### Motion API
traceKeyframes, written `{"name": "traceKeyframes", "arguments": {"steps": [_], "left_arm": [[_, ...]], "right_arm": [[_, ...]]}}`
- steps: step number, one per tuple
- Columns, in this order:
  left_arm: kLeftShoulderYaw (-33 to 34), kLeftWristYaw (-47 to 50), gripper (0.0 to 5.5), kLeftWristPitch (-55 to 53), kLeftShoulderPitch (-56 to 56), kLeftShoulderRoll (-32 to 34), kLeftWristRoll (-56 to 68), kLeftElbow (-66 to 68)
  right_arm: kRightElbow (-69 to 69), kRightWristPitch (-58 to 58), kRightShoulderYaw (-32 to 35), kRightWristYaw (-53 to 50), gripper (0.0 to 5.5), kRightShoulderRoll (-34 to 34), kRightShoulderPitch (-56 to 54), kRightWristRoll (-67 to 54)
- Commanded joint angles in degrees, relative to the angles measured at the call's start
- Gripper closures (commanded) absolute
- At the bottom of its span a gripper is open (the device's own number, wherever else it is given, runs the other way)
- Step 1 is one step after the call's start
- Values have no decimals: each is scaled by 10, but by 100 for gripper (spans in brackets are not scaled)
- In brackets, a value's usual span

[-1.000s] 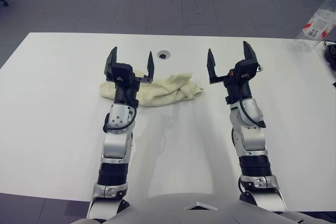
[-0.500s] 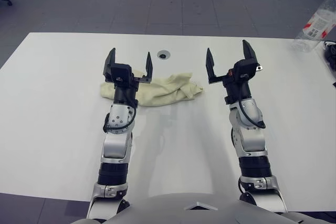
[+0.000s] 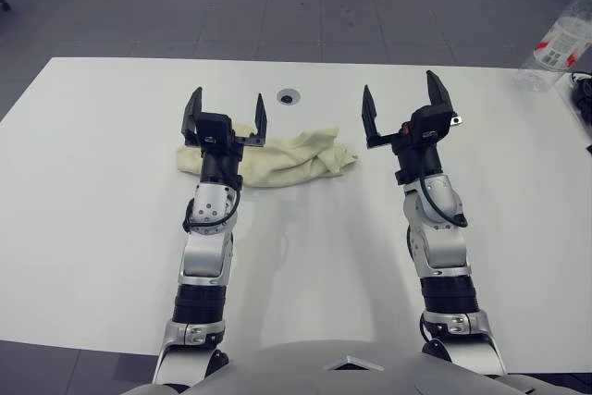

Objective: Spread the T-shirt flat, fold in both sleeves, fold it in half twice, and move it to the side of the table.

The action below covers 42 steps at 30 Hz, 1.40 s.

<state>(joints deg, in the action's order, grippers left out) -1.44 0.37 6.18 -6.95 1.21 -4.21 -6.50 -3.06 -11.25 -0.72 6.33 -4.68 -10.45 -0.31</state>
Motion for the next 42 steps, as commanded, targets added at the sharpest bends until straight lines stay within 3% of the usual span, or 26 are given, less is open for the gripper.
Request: {"name": "traceKeyframes", "arguments": {"steps": [1,15,21,23,28,33,42], "left_arm": [[1,0,14,4,-6,2,0,5],[25,-7,14,-12,-25,22,8,27],[42,0,14,-57,-82,106,-58,130],[60,-42,14,-93,-112,131,-24,169],[79,-44,14,-55,-183,225,-52,311],[37,-65,14,5,-189,250,-80,394],[-86,6,14,143,-184,254,-205,573]], "right_arm": [[-5,-2,-2,3,14,1,4,-3],[-12,0,-2,2,14,2,6,-2],[-3,-3,-1,-6,14,7,4,1],[4,-6,-2,-10,14,11,1,4],[23,-15,-10,-9,14,19,-7,7],[30,-24,-10,-9,14,21,-9,6],[35,-21,0,-9,14,25,-11,-7]]}}
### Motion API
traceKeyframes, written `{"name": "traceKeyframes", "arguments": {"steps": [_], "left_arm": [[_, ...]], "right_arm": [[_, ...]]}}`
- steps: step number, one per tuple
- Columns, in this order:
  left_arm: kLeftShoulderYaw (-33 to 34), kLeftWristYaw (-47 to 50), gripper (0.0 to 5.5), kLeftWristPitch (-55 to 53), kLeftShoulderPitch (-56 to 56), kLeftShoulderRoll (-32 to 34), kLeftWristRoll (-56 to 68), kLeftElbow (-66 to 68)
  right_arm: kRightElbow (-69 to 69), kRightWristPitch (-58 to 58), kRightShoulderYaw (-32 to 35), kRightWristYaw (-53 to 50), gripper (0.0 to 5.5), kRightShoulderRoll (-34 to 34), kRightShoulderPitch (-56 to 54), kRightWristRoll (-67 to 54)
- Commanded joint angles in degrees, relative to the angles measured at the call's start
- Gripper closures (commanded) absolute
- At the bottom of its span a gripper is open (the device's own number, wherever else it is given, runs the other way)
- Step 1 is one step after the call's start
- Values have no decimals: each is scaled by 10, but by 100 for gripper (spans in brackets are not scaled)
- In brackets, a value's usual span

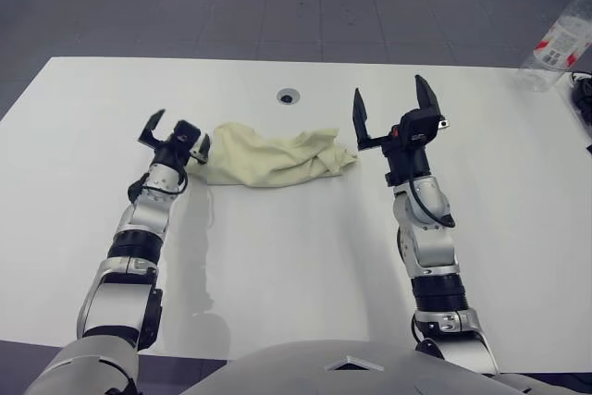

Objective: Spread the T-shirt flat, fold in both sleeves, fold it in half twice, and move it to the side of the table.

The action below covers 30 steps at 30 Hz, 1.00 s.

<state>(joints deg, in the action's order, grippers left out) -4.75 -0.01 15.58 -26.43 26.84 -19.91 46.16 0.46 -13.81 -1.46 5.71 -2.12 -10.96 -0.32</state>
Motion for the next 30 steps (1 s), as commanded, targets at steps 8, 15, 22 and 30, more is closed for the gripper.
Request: {"name": "traceKeyframes", "arguments": {"steps": [8,15,22,30], "left_arm": [[-126,-80,14,114,31,-3,-61,119],[-140,-220,14,63,163,-10,54,-126],[-142,-255,14,-167,332,-5,138,-457],[-155,-237,14,-247,433,1,129,-600]], "right_arm": [[-49,32,20,-7,14,10,18,-39],[-67,62,39,-17,14,17,16,-72],[-101,75,53,-31,14,17,10,-84],[-120,84,51,-39,14,24,13,-87]]}}
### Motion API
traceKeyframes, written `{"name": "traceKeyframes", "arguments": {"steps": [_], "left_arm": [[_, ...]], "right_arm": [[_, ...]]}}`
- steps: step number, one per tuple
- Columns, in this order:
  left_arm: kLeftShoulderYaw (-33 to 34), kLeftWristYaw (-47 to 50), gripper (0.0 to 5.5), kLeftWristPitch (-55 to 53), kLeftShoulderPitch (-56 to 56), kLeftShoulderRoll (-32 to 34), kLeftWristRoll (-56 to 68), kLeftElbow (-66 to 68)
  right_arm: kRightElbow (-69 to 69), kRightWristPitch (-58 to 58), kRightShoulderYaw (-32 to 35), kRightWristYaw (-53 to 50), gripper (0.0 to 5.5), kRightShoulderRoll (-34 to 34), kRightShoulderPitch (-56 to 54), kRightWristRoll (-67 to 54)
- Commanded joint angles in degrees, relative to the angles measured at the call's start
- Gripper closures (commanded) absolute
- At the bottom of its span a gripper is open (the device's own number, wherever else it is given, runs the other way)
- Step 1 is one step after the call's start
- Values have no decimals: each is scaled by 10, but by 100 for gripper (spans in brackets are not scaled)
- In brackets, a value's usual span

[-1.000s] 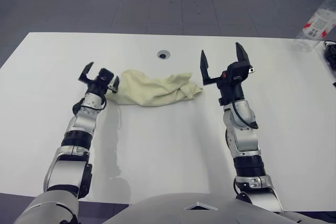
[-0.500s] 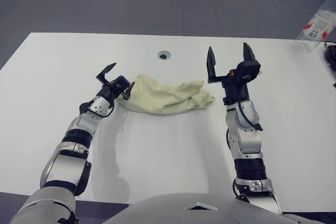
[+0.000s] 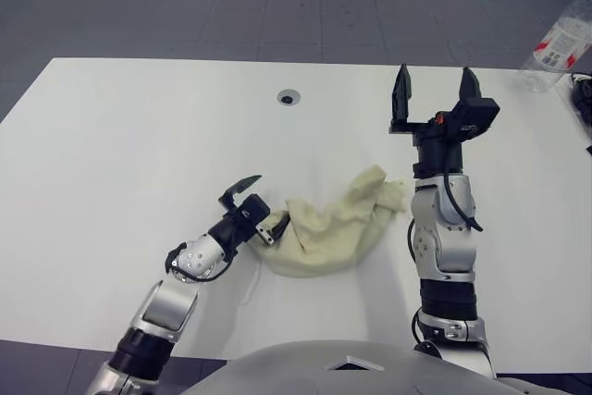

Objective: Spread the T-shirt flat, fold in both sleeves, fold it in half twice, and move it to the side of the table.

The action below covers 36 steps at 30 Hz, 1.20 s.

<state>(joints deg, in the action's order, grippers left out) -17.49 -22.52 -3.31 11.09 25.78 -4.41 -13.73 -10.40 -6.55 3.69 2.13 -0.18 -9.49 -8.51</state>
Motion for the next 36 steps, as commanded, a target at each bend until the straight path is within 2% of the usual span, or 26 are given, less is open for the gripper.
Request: {"name": "traceKeyframes", "arguments": {"steps": [1,12,16,20,24,32,36], "left_arm": [[-30,-10,14,-61,65,11,-28,-8],[-62,-16,14,-25,93,21,-51,-49],[-50,-6,14,-4,76,13,-52,-48],[-14,-26,14,2,56,17,-13,-77],[54,-60,14,-7,16,31,47,-100],[193,-152,14,-30,-132,79,199,-86],[185,-238,14,-32,-206,91,249,-15]], "right_arm": [[-13,12,1,-4,14,5,-1,-6],[-15,13,7,-8,14,5,0,-4],[-11,10,8,-8,14,5,-3,-3],[-4,7,10,-7,14,5,-7,-2],[-3,6,10,-7,14,5,-10,0],[-3,8,12,-8,14,4,-14,-3],[-6,10,14,-7,14,3,-13,-4]]}}
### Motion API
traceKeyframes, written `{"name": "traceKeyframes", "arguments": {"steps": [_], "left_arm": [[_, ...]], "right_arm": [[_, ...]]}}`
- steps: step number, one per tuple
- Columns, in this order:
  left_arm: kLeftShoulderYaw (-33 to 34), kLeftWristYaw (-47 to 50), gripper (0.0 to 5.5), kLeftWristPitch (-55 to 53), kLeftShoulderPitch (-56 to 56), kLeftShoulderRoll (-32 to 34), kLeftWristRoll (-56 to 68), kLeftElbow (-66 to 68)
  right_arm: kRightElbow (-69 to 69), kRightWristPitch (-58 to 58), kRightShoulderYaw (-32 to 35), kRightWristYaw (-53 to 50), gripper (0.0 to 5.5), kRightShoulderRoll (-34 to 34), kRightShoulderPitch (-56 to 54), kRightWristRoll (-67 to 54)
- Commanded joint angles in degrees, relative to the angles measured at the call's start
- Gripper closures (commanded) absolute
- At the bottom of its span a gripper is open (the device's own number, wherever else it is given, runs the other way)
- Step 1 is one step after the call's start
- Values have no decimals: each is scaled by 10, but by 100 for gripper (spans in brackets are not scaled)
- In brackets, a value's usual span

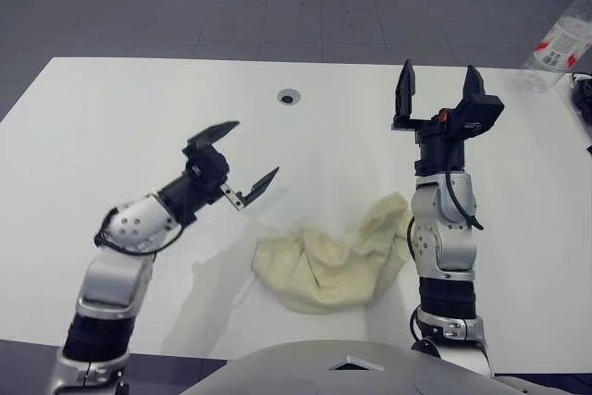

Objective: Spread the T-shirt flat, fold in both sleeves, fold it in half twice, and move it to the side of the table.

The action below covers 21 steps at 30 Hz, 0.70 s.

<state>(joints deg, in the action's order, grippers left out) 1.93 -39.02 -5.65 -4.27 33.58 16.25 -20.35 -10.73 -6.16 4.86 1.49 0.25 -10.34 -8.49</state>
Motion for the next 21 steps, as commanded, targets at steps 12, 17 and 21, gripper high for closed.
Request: {"name": "traceKeyframes", "arguments": {"steps": [12,17,21], "left_arm": [[-202,-389,14,-133,-114,6,108,155],[-236,-367,14,-161,-142,-19,68,196],[-243,-366,14,-169,-144,-25,62,196]], "right_arm": [[31,-7,-8,16,14,-8,-16,5],[41,-14,-15,15,14,-7,-20,14],[45,-18,-21,16,14,-5,-22,21]]}}
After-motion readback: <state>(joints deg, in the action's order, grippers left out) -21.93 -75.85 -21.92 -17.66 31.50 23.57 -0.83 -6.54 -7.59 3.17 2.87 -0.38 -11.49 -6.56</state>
